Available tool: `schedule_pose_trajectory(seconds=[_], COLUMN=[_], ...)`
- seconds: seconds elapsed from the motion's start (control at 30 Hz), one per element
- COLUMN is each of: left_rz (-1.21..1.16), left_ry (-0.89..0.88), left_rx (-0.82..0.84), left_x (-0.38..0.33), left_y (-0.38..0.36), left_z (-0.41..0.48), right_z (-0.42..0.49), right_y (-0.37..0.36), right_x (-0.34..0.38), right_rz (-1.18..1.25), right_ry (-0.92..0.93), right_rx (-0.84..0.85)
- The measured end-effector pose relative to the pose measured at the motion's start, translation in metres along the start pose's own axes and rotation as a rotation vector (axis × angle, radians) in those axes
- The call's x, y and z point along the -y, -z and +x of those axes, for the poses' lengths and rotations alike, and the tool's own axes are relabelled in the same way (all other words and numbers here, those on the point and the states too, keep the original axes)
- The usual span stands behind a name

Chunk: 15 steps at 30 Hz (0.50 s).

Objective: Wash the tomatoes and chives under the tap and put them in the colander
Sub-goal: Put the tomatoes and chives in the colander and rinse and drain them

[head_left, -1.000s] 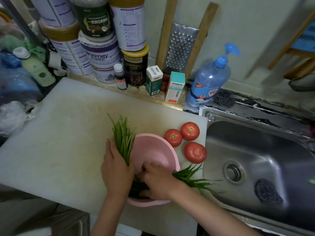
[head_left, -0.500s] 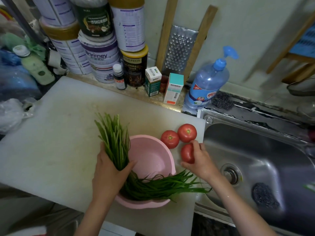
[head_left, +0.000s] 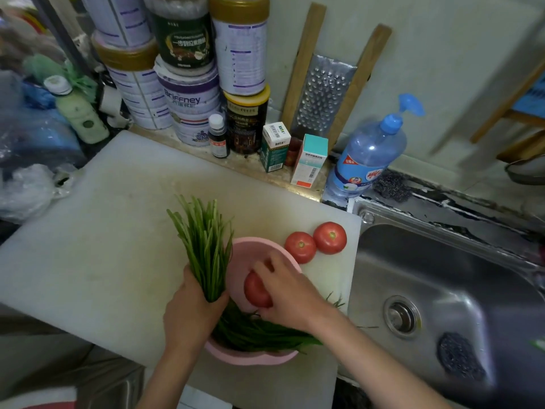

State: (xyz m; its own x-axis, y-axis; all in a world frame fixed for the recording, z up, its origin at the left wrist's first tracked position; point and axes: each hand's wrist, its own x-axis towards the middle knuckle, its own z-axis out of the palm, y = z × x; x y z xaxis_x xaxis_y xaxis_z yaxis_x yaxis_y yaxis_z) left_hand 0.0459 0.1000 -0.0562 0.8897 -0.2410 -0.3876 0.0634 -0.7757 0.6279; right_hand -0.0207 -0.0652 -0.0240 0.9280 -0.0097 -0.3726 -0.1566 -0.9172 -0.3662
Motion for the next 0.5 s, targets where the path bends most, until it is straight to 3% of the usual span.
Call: schedule_pose_trajectory(seconds=[0.17, 0.27, 0.4, 0.43, 0.5], left_rz=[0.003, -0.018, -0.03, -0.029, -0.035], left_ry=[-0.022, -0.035, -0.045, -0.045, -0.044], left_rx=[-0.019, -0.025, -0.022, -0.019, -0.009], left_x=[0.0, 0.001, 0.004, 0.005, 0.005], left_y=[0.005, 0.005, 0.005, 0.005, 0.004], left_z=[0.001, -0.001, 0.002, 0.003, 0.004], right_z=[0.017, 0.01, 0.0, 0.003, 0.016], right_y=[-0.032, -0.016, 0.026, 0.035, 0.042], right_x=[0.0, -0.002, -0.018, -0.028, -0.055], right_rz=[-0.076, -0.026, 0.045, -0.001, -0.17], right_ry=[-0.025, 0.058, 0.106, 0.065, -0.074], right_rx=[-0.067, -0.115, -0.497, -0.494, -0.228])
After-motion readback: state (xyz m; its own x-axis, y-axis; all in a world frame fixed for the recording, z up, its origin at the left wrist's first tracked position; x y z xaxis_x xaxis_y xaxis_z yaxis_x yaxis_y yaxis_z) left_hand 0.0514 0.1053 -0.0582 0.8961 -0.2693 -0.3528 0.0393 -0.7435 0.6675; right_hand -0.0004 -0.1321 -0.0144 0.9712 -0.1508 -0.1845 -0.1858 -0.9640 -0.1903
